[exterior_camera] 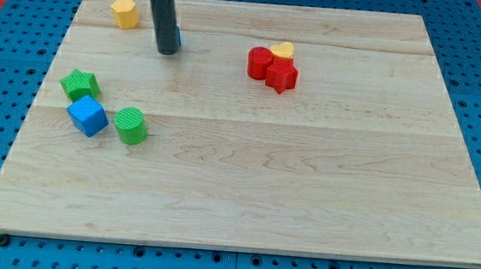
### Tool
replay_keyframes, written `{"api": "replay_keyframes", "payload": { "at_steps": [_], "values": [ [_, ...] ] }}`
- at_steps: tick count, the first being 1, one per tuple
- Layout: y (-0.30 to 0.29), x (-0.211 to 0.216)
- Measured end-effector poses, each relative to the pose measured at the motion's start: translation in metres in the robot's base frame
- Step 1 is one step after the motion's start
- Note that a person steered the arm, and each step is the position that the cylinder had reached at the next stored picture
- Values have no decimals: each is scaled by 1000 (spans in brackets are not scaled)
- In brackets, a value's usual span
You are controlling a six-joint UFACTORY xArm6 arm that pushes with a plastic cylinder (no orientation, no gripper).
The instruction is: Slide the blue triangle to the top center
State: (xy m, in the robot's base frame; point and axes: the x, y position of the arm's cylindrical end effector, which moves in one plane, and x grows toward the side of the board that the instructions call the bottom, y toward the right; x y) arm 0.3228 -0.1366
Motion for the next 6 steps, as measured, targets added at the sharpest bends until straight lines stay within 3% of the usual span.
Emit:
{"api": "replay_keyframes", "payload": {
  "at_steps": [1, 4, 6],
  "values": [
    [-31, -4],
    [-34, -12],
    [54, -42]
  ]
}}
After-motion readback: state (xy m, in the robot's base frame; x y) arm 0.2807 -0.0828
